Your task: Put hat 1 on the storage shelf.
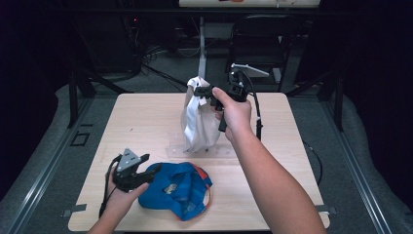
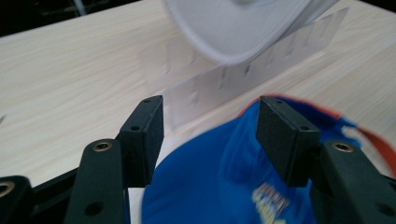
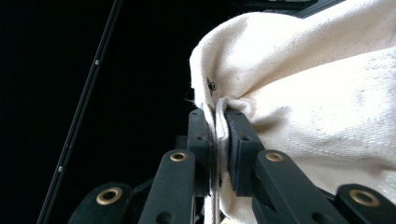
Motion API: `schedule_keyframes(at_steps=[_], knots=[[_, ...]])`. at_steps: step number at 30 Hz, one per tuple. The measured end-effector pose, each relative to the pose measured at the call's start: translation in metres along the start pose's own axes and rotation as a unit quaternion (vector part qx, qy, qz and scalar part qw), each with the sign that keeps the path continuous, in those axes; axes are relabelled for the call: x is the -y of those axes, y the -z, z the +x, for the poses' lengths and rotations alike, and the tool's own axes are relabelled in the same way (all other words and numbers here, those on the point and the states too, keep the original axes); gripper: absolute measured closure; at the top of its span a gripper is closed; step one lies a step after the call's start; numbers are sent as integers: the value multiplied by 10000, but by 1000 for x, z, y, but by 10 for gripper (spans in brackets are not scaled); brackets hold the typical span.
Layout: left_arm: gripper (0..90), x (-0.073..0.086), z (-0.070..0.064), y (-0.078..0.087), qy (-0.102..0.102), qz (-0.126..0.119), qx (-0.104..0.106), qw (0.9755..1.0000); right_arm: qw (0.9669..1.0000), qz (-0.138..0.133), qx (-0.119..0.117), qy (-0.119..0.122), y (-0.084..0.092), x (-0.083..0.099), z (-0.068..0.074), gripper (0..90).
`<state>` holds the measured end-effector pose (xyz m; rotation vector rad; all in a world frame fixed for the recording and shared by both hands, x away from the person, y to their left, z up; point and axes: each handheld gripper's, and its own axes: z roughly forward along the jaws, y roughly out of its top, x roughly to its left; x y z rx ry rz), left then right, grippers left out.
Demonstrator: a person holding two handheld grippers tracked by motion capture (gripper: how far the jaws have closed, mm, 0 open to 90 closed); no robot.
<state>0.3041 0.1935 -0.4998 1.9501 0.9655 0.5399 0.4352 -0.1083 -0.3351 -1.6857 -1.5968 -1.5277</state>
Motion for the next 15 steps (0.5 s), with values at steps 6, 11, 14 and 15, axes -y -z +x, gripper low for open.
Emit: schedule_keyframes(at_steps=[6,11,14,15], knots=[[442,-24,-24,-27,-209,-11,170,9996,10000,10,5,22,2,0,-1,817],[457,-30,-33,-39,-240,-48,161,9996,10000,37,6,59,3,2,0,817],[472,-32,-36,-45,-252,-50,197,9995,10000,21,-2,56,2,2,0,817],[472,-33,-37,-46,-266,-33,179,9995,10000,20,-6,58,2,2,0,816]])
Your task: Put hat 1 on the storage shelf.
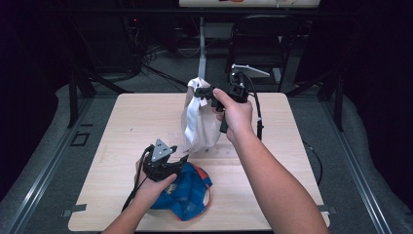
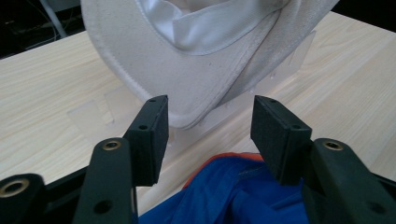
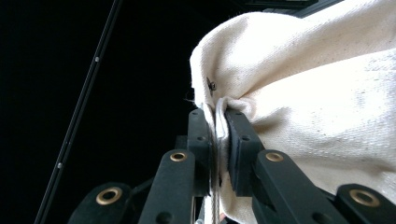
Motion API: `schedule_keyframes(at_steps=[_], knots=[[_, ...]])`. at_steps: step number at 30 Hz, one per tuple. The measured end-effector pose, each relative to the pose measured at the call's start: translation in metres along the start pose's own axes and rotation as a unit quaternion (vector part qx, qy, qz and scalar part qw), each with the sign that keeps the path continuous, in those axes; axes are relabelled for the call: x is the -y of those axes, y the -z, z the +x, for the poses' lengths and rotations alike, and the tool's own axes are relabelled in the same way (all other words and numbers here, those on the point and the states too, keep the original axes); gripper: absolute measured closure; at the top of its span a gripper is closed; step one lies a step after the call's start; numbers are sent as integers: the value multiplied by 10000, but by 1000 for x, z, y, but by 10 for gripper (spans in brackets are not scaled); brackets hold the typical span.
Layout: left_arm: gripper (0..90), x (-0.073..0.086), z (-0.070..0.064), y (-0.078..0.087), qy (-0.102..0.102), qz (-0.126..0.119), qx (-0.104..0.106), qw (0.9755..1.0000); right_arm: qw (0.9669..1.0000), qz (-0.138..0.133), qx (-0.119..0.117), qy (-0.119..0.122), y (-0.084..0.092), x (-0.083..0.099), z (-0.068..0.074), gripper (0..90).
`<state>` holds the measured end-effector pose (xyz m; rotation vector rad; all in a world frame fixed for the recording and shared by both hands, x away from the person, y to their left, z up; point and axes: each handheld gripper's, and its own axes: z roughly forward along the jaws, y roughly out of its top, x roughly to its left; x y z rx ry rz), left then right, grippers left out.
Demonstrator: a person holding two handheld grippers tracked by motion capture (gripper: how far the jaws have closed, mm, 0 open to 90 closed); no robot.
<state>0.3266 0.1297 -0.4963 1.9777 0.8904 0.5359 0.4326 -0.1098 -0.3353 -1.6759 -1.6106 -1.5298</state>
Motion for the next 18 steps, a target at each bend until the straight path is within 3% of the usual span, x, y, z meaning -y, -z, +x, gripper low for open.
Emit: schedule_keyframes(at_steps=[10,15,18], knots=[[479,-6,-6,-11,-21,110,-24,9999,10000,-22,4,-14,0,0,0,816],[575,-7,-7,-16,-58,240,-95,9997,10000,-11,4,-3,0,1,0,816],[653,-7,-8,-19,-184,307,-226,9991,10000,-6,3,0,1,1,0,816]])
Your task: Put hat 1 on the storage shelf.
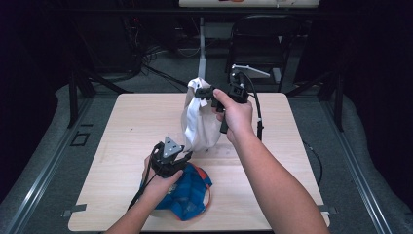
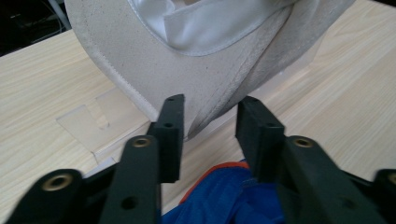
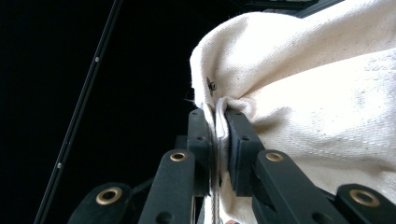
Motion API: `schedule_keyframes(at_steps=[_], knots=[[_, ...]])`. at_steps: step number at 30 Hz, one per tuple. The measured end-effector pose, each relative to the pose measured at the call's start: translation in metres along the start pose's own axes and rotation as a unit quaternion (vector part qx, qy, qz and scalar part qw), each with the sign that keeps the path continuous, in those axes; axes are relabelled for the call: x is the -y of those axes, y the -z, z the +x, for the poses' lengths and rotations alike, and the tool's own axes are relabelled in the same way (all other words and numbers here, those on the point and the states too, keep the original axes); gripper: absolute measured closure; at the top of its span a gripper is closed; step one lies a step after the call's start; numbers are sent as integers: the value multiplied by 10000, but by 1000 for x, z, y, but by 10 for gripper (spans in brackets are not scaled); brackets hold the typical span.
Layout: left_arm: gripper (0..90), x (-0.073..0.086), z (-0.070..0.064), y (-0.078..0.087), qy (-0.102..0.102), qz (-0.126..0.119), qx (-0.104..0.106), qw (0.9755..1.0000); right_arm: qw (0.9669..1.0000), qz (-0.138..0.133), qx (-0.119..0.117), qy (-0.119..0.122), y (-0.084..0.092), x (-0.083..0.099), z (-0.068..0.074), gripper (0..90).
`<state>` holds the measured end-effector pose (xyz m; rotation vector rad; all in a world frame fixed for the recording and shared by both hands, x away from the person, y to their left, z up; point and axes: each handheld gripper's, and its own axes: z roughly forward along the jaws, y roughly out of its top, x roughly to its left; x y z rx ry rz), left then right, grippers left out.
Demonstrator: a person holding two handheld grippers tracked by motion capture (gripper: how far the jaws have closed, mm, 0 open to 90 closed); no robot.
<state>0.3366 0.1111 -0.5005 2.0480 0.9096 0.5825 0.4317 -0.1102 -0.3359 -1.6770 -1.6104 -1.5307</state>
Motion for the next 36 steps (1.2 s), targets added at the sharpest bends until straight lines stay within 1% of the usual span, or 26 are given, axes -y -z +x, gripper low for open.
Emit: schedule_keyframes(at_steps=[1,3,4,7,11,15,16,17,20,21,22,25,26,27,28,29,30,32,33,36], knots=[[670,0,0,-1,-88,44,-37,9999,10000,-3,-3,2,0,0,0,816],[707,0,-1,-2,-121,42,-63,9999,10000,7,-9,0,0,0,0,816],[724,0,-1,-2,-182,79,-85,9998,10000,8,-7,6,0,1,0,816],[759,0,1,-2,-161,89,-72,9998,10000,21,-17,6,-1,1,0,816],[788,1,7,1,-146,111,-8,9998,10000,-1,-34,13,0,1,1,816],[804,2,11,3,-71,76,24,9999,10000,-24,-36,8,1,1,1,817],[808,2,13,4,-26,19,45,10000,10000,-24,-39,13,1,1,1,817],[810,2,14,5,-14,17,50,10000,10000,-26,-41,16,1,1,1,817],[815,4,18,6,50,-35,129,9999,10000,-38,-31,14,0,1,1,818],[815,4,20,7,81,-39,185,9998,10000,-31,-41,21,0,1,2,818],[816,5,21,7,131,-78,205,9997,10000,-27,-50,28,0,2,2,818],[818,8,27,8,259,-117,361,9989,10000,-7,-53,38,-2,2,2,818],[818,8,27,8,259,-117,361,9989,10000,-6,-55,37,-3,2,3,818],[818,10,32,8,402,-133,431,9982,10000,16,-55,33,-3,3,3,818],[818,11,34,8,476,-163,503,9975,10000,24,-48,34,-4,3,3,818],[817,12,36,8,523,-179,524,9971,10000,43,-57,43,-5,3,3,818],[818,14,38,9,560,-169,533,9969,10000,34,-65,35,-6,4,3,818],[821,15,39,10,595,-185,526,9967,9999,99,-62,66,-7,4,2,818],[822,16,39,10,570,-175,487,9970,9999,109,-66,54,-9,4,2,818],[826,19,38,10,609,-195,483,9968,9999,123,-81,24,-12,5,3,818]])
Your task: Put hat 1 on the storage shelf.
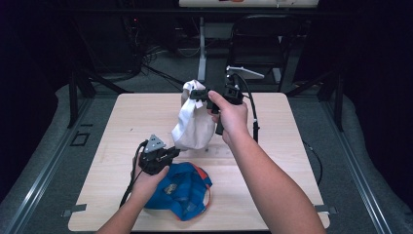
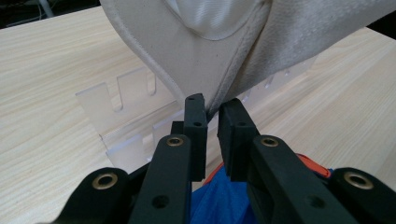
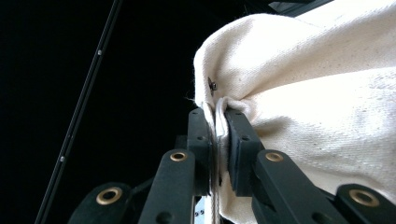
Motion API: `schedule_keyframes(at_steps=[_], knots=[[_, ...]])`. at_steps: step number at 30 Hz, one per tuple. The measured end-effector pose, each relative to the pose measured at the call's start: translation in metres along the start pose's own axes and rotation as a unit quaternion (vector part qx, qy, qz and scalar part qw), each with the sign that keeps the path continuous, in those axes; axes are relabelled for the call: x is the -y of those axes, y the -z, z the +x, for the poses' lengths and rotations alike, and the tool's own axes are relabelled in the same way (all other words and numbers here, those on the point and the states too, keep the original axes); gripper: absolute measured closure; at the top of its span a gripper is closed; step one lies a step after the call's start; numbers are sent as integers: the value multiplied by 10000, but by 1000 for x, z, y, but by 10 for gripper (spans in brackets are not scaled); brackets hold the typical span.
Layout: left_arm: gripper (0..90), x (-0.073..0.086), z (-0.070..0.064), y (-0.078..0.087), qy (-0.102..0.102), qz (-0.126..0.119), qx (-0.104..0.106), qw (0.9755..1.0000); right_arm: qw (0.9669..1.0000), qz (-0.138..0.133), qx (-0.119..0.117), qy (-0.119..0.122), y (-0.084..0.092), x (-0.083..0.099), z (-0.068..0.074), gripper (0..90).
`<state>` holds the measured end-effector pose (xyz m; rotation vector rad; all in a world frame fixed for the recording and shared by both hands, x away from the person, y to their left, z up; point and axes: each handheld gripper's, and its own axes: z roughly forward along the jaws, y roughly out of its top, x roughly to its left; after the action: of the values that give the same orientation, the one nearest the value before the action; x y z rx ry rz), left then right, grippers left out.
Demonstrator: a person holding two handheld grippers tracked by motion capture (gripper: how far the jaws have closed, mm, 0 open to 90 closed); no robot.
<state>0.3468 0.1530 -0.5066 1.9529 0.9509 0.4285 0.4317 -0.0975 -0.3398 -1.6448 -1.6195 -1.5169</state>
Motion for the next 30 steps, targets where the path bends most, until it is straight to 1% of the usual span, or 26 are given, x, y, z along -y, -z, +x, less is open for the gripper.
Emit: schedule_keyframes(at_steps=[1,2,4,5,7,9,12,14,16,19,21,24,27,30], knots=[[827,1,0,0,22,-16,-27,10000,10000,17,8,15,-1,0,0,818],[829,3,0,0,94,-48,-42,9999,10000,40,12,26,-1,0,0,818],[830,5,1,0,177,-92,-47,9998,10000,41,54,54,-3,1,-1,817],[830,5,1,0,177,-92,-47,9998,9999,57,69,46,-4,1,-1,817],[831,8,2,1,350,-132,-59,9993,9999,76,73,39,-5,2,-1,817],[831,10,3,1,457,-166,-58,9988,9999,92,78,38,-6,3,-2,817],[832,13,3,2,538,-219,-107,9983,9999,137,85,61,-8,4,-3,817],[832,14,3,2,613,-206,-115,9978,9998,174,101,89,-9,5,-3,817],[833,15,3,1,617,-252,-139,9977,9997,179,118,103,-10,5,-3,817],[833,16,3,-1,627,-143,-72,9979,9996,189,157,129,-10,5,-4,817],[833,16,3,-1,636,-136,-74,9979,9995,209,187,145,-11,5,-5,817],[833,17,2,-2,609,-71,-97,9981,9994,222,221,169,-12,6,-5,817],[834,17,2,-2,577,-57,-126,9982,9992,233,252,214,-13,6,-5,817],[834,18,3,-3,559,-67,-137,9983,9993,226,249,192,-14,7,-7,817]])
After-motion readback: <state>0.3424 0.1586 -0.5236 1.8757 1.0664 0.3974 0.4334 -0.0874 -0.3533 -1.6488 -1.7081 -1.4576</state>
